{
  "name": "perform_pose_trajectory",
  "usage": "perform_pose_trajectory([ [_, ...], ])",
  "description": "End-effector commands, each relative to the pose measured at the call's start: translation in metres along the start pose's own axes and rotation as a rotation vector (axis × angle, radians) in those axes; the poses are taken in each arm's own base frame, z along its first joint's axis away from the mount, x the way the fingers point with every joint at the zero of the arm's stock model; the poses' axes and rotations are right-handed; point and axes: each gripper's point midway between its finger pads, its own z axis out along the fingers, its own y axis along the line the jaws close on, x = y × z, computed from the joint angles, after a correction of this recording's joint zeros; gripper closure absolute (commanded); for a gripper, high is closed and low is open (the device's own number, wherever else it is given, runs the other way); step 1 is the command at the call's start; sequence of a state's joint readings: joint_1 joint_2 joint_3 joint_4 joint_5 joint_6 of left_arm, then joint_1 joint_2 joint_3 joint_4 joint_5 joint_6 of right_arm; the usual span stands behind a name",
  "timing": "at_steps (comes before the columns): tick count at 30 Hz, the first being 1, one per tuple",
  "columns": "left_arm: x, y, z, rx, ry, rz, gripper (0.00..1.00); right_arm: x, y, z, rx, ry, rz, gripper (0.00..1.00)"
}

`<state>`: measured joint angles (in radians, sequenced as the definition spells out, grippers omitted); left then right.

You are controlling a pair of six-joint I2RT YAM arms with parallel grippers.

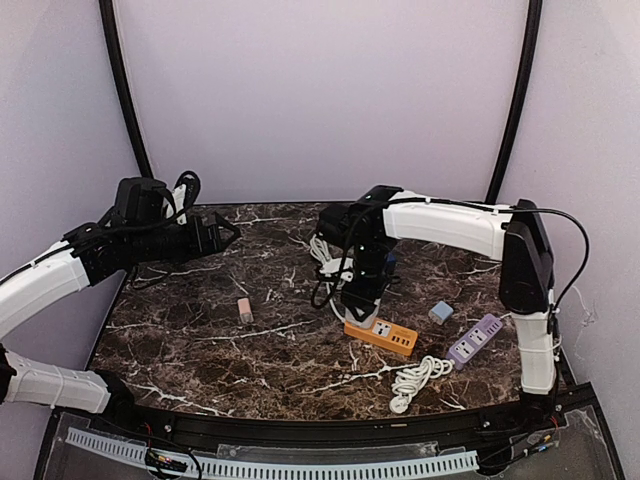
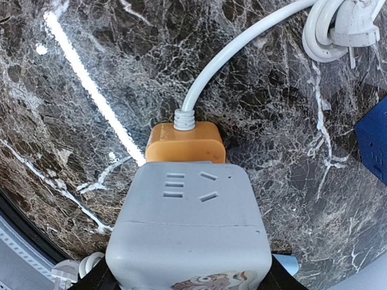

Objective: Insert the plug

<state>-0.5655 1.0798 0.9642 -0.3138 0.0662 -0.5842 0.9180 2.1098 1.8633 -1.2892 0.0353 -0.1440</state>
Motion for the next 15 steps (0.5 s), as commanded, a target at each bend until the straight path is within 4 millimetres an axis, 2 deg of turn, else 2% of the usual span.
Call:
perform_pose_trajectory([
  [1,0.005,0.007,0.002,-0.018,0.009,-0.005,0.1,-0.006,0.004,0.058,-0.012,0.079,0.099,1.0],
  [7,0.006,0.007,0.002,-0.019,0.015,-0.001,0.1,-0.016,0.008,0.059,-0.035,0.083,0.205,1.0],
  [15,0.006,0.007,-0.002,-0.017,0.015,0.007,0.1,-0.026,0.007,0.044,0.071,0.025,-0.031,1.0],
])
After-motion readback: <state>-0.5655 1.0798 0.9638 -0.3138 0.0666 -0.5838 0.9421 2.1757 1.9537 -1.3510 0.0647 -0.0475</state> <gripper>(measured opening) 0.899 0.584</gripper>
